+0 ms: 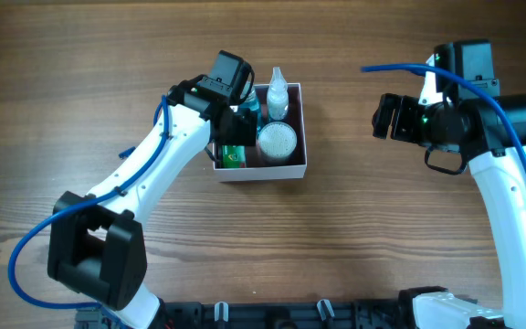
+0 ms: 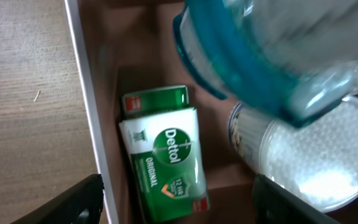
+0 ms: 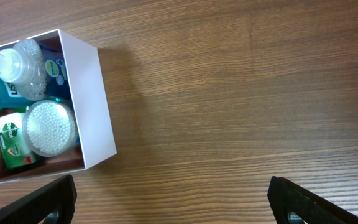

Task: Pack container
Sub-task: 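Release the soap bar in the box and withdraw the left gripper, then lower the left gripper onto the blue razor and grasp its handle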

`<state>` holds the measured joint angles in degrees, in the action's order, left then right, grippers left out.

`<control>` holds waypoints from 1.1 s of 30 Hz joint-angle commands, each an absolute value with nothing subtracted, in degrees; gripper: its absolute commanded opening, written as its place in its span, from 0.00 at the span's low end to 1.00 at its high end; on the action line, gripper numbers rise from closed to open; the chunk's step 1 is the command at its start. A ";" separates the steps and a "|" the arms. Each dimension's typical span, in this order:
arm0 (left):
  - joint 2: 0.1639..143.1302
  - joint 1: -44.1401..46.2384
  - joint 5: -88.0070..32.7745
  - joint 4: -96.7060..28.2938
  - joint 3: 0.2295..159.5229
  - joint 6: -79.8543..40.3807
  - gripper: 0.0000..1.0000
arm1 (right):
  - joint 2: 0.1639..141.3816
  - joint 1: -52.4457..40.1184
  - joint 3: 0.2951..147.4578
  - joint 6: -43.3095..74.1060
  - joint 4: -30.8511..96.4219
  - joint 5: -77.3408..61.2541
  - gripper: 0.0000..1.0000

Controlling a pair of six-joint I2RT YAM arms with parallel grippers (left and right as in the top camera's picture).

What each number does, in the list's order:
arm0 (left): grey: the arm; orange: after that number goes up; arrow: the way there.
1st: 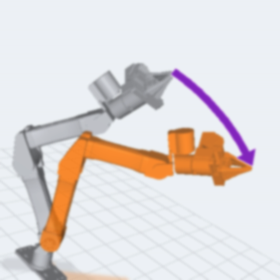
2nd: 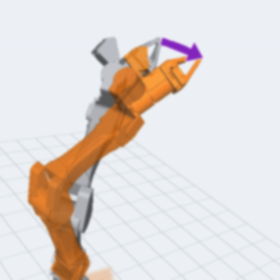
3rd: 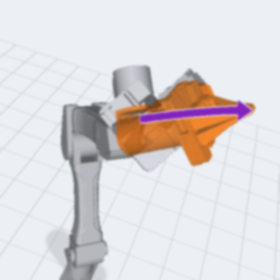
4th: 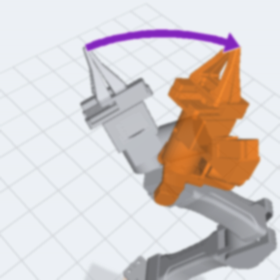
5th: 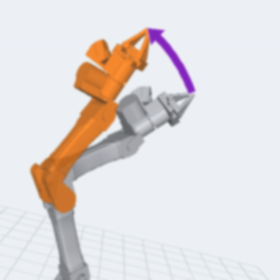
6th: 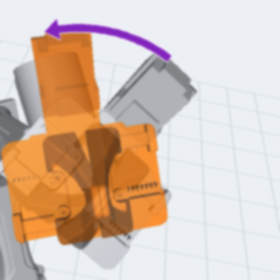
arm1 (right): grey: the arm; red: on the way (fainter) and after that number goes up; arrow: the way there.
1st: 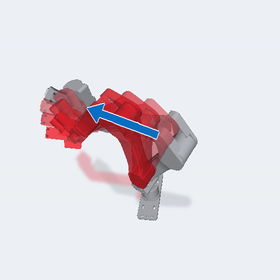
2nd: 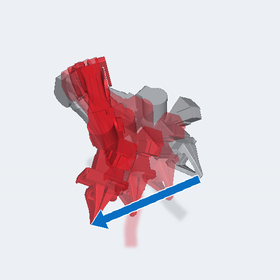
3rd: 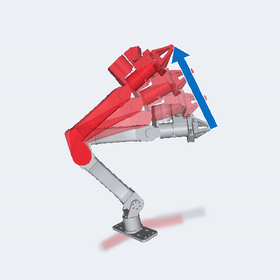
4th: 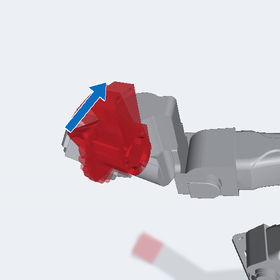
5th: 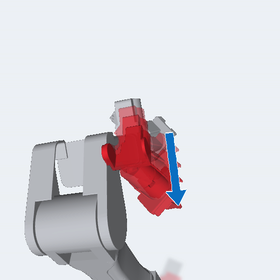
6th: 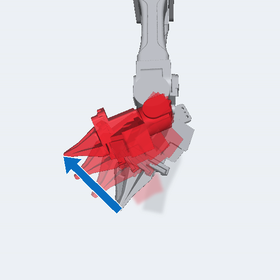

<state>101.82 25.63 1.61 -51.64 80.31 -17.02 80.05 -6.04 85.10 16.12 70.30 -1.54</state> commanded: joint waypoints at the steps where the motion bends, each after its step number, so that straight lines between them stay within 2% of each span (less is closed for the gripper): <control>1: 101.32 25.56 1.48 -53.56 80.58 -17.47 0.76 | 80.47 -5.91 84.77 14.04 70.13 -2.66 1.00; 8: 92.99 20.58 6.35 -59.90 80.60 -26.83 0.80 | 80.47 -5.91 84.77 11.92 70.04 -2.63 1.00; 11: 88.12 15.31 7.03 -61.45 80.60 -29.21 0.81 | 80.47 -5.91 84.77 10.44 69.91 -2.66 1.00; 15: 83.02 4.67 6.92 -63.29 80.60 -30.92 0.88 | 80.47 -5.91 84.77 9.17 69.93 -2.74 1.00; 17: 82.61 -1.28 6.39 -64.20 80.60 -30.17 0.87 | 80.47 -5.91 84.77 9.15 69.84 -3.62 1.00; 21: 86.21 -9.06 -0.47 -65.32 79.88 -26.70 0.87 | 80.47 -5.91 84.77 9.06 69.38 -4.40 1.00; 29: 98.35 -10.68 -1.45 -62.48 77.23 -25.91 0.90 | 80.47 -5.91 84.77 9.02 69.12 -4.38 1.00; 33: 105.34 -10.68 -6.72 -60.64 77.03 -23.05 0.90 | 80.47 -5.91 84.77 9.02 69.08 -4.38 1.00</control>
